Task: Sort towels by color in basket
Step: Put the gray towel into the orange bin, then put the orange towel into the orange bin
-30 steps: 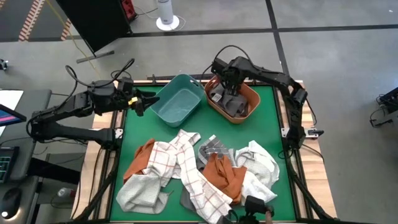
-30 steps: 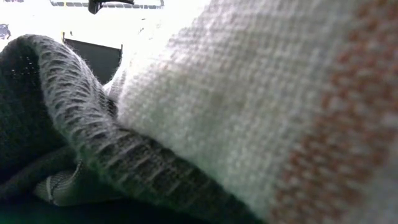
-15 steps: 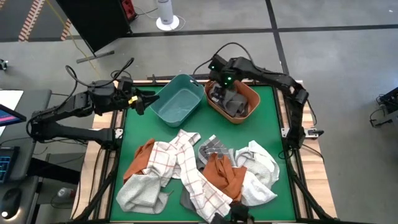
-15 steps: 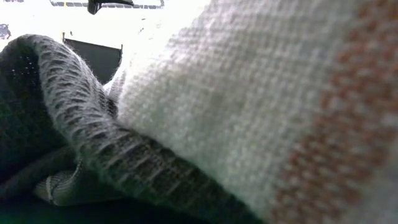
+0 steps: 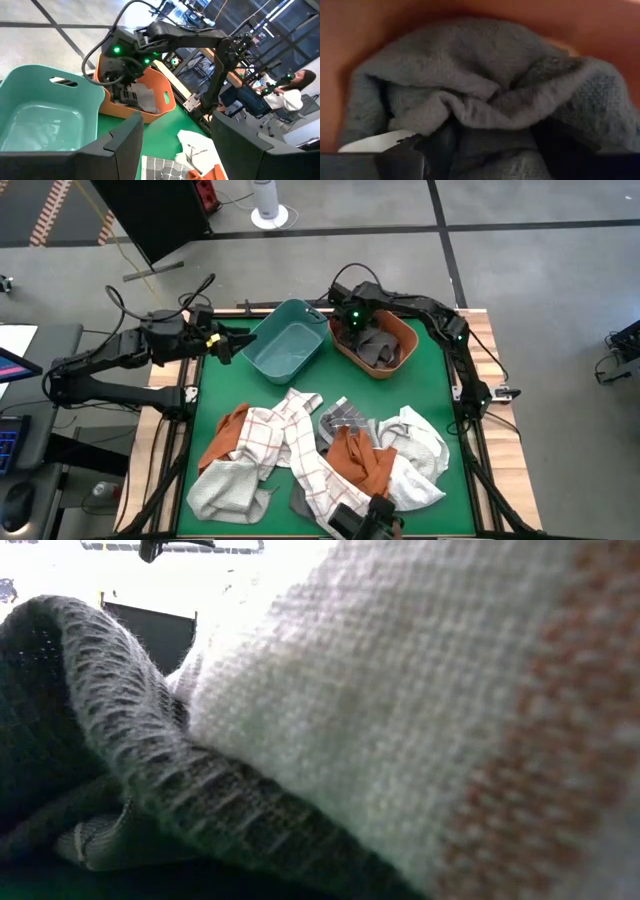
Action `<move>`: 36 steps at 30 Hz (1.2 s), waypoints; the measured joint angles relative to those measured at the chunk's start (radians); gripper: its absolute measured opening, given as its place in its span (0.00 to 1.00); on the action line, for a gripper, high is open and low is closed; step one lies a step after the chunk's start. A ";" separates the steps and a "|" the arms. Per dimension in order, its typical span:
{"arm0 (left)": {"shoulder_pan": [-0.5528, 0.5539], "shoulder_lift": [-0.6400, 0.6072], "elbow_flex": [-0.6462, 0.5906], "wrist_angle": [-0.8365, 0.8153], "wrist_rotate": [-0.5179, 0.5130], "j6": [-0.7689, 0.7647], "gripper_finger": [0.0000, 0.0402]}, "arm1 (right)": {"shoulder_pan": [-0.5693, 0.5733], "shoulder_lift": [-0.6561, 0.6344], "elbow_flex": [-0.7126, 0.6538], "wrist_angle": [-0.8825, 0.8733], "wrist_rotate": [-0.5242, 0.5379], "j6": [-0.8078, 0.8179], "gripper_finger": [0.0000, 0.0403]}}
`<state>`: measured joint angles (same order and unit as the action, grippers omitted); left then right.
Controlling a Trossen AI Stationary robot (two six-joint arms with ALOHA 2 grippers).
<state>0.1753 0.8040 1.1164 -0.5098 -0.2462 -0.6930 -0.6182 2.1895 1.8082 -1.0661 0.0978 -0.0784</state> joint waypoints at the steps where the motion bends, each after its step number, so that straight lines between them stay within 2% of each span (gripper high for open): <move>1: 0.000 0.000 0.000 0.000 0.000 0.000 0.54 | 0.000 -0.003 0.000 -0.007 0.000 0.000 0.72; 5: 0.000 0.000 0.000 -0.002 0.000 0.013 0.54 | 0.000 -0.071 0.000 -0.033 0.010 -0.015 0.72; 12: 0.000 0.000 0.000 -0.045 0.000 0.038 0.54 | 0.004 -0.290 0.000 -0.042 0.056 -0.010 0.72; 17: 0.000 0.007 0.000 -0.147 0.000 0.100 0.54 | 0.062 -0.431 0.001 -0.059 -0.020 0.038 0.72; 21: 0.000 0.035 -0.001 -0.270 0.033 0.104 0.54 | 0.164 -0.495 0.001 -0.048 -0.046 0.061 0.72; 26: -0.044 0.101 -0.001 -0.314 0.131 0.112 0.54 | 0.331 -0.517 0.001 -0.050 -0.087 0.084 0.72; 31: -0.105 0.181 -0.001 -0.307 0.137 0.169 0.54 | 0.537 -0.517 0.001 -0.049 -0.212 0.073 0.72; 36: -0.108 0.231 -0.001 -0.307 0.124 0.176 0.54 | 0.684 -0.511 0.001 -0.052 -0.234 0.104 0.72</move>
<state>0.0676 1.0349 1.1156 -0.8166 -0.1218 -0.5171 0.0653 1.6787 1.8088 -1.1183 -0.1364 0.0255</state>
